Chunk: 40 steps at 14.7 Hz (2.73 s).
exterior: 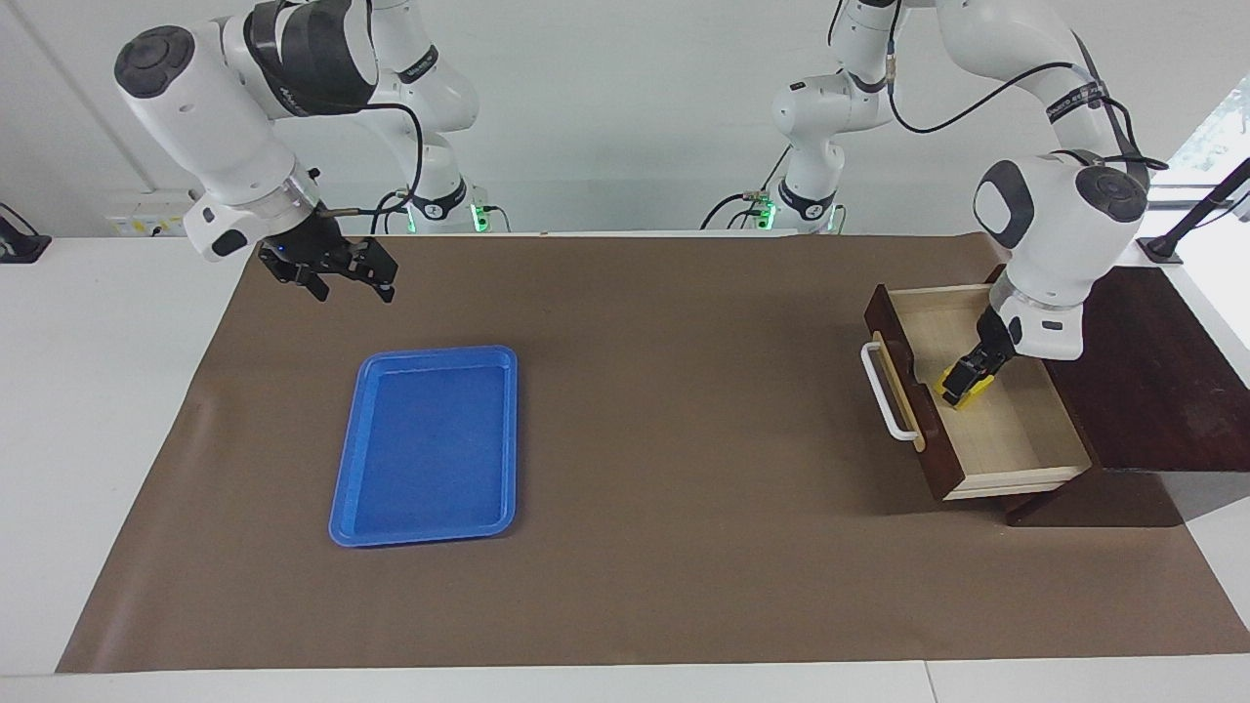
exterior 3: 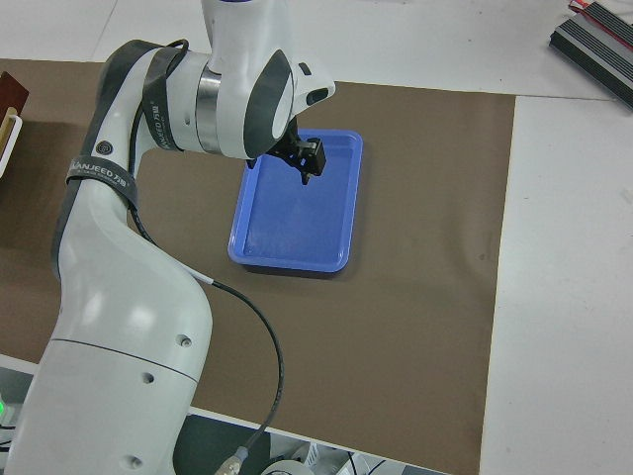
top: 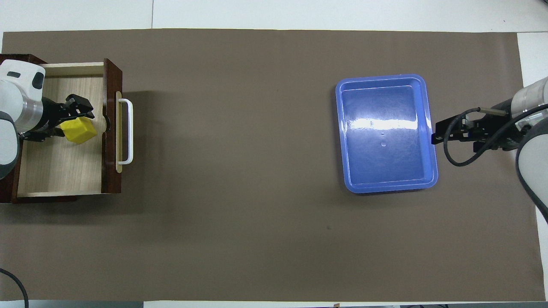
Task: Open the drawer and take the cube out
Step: 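Grasp the yellow cube in the drawer with the left gripper, then lift the cube with the left gripper while the right gripper approaches it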
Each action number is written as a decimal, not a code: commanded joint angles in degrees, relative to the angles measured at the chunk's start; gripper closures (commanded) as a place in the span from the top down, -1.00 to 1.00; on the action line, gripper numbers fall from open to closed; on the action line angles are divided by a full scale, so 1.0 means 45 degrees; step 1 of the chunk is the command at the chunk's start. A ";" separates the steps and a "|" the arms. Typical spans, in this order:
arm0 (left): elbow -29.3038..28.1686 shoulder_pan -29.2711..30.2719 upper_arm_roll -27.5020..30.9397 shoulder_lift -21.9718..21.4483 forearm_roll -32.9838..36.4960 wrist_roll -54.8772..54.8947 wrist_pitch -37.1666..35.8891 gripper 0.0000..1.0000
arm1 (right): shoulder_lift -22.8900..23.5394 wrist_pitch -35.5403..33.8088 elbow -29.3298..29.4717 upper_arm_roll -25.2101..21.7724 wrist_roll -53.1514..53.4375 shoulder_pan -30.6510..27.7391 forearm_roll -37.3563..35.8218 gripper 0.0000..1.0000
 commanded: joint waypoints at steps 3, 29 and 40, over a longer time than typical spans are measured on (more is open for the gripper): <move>0.0844 -0.0084 0.0011 0.0230 -0.0223 -0.0120 -0.0547 -0.89 | 0.0478 0.0798 -0.0636 0.0075 0.3889 0.1012 0.1982 1.00; 0.0557 -0.7780 -0.0028 0.0076 -0.0771 -2.2677 -0.0181 -1.00 | 0.4892 0.5156 -0.0285 0.0075 1.1981 0.4686 0.8055 1.00; 0.0303 -0.8132 -0.0028 0.0076 -0.0478 -2.2719 -0.0200 -1.00 | 0.5675 0.5761 0.0906 0.0055 1.3464 0.5995 0.8919 1.00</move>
